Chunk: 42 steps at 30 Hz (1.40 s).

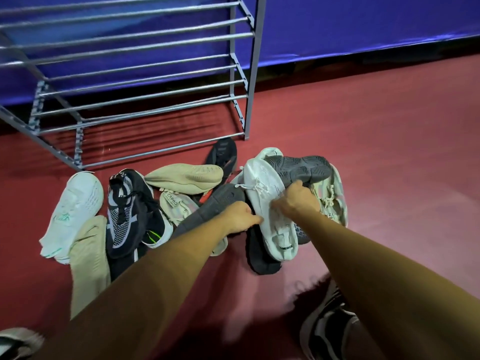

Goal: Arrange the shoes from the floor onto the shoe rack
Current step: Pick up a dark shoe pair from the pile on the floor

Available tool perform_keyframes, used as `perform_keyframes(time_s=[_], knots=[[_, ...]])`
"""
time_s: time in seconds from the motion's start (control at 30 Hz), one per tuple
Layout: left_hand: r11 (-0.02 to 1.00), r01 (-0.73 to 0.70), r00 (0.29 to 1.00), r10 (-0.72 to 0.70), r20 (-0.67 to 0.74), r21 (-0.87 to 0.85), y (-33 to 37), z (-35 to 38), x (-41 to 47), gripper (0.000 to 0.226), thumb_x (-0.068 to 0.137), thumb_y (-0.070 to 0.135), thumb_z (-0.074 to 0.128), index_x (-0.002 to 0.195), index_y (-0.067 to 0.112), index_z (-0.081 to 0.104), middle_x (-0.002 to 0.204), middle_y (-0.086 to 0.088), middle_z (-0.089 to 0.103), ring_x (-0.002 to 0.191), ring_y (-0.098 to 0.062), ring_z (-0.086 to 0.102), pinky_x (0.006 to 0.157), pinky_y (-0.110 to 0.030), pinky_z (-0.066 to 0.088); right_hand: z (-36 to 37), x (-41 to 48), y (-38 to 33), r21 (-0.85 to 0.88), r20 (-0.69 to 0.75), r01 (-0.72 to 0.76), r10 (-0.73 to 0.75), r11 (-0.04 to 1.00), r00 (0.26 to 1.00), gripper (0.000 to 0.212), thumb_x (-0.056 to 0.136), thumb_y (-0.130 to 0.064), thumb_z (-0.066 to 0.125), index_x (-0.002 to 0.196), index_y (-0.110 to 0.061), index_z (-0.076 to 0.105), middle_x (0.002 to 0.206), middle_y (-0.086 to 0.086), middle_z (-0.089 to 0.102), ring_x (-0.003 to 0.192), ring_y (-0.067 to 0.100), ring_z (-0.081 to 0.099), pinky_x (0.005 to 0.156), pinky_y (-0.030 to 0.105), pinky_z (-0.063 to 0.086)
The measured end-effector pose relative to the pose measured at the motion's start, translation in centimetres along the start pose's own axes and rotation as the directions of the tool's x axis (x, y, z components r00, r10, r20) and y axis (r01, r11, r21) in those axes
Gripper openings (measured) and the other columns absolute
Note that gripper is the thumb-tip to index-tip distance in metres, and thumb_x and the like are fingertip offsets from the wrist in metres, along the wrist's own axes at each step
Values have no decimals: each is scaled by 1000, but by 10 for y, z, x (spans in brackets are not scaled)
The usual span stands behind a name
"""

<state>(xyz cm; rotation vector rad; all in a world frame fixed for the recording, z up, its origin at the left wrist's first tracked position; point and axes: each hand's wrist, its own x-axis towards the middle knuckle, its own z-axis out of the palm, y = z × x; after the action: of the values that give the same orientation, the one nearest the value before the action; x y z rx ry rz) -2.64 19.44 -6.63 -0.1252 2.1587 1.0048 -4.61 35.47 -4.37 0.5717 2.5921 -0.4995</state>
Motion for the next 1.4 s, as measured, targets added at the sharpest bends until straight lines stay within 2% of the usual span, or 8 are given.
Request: perform_keyframes(time_s=[0.13, 0.37, 0.67, 0.93, 1.07, 1.2, 1.3, 1.4], knots=[[995, 39, 999, -41, -15, -94, 0, 13, 3, 25, 90, 23, 69, 72, 14, 55, 72, -6, 60, 54, -15, 50, 46, -19, 37, 4, 6, 2, 65, 88, 6, -11, 998, 996, 28, 88, -37, 67, 91, -10, 63, 95, 8, 68, 87, 27, 67, 81, 40, 59], [983, -34, 987, 5, -160, -179, -2, -22, -6, 28, 83, 19, 67, 63, 17, 46, 68, -4, 55, 68, -20, 52, 64, -32, 39, -6, 7, -20, 239, 40, 84, -96, 967, 995, 37, 85, -46, 70, 76, -11, 64, 73, 3, 64, 62, 16, 59, 50, 25, 42], [972, -62, 971, 6, -240, -225, -20, -88, -30, 13, 84, 15, 63, 74, 17, 55, 73, 0, 54, 71, -15, 50, 63, -27, 43, 2, -23, -75, 504, -60, 203, -200, 839, 978, 32, 78, -46, 67, 72, -20, 48, 91, 8, 70, 82, 27, 65, 68, 33, 49], [988, 8, 923, -66, -380, -153, -78, -134, -51, 4, 83, 8, 58, 87, 6, 60, 77, -6, 56, 69, -19, 51, 64, -31, 44, 34, -56, -107, 511, 87, 327, -426, 795, 900, 29, 82, -24, 70, 60, -24, 51, 64, -6, 61, 62, 13, 60, 56, 20, 46], [993, 60, 886, -98, -454, -98, -95, -147, -58, 4, 83, 15, 58, 83, 12, 61, 77, -3, 59, 70, -20, 52, 66, -32, 42, 45, -59, -118, 486, 161, 367, -494, 793, 854, 25, 83, -31, 72, 68, -17, 58, 75, 0, 68, 72, 17, 64, 72, 33, 54], [991, 119, 834, -135, -535, -65, -100, -147, -66, 8, 82, 18, 64, 87, 12, 65, 80, -1, 64, 68, -18, 56, 54, -27, 39, 47, -49, -110, 343, 187, 330, -408, 879, 893, 31, 82, -32, 69, 64, -10, 57, 70, 13, 62, 70, 26, 60, 69, 40, 52], [995, 100, 838, -95, -537, -20, -91, -137, -65, 13, 79, 20, 68, 88, 12, 64, 85, -2, 67, 80, -21, 62, 64, -29, 44, 48, -41, -89, 265, 198, 252, -308, 931, 930, 34, 72, -45, 72, 64, -17, 56, 79, 7, 61, 78, 26, 59, 66, 31, 45], [999, 33, 854, -30, -519, -3, -72, -123, -58, 11, 77, 19, 71, 83, 18, 62, 82, -2, 69, 79, -22, 63, 70, -29, 49, 46, -31, -66, 231, 209, 193, -242, 954, 948, 24, 79, -38, 67, 86, -14, 66, 96, 11, 66, 93, 29, 65, 72, 30, 47]])
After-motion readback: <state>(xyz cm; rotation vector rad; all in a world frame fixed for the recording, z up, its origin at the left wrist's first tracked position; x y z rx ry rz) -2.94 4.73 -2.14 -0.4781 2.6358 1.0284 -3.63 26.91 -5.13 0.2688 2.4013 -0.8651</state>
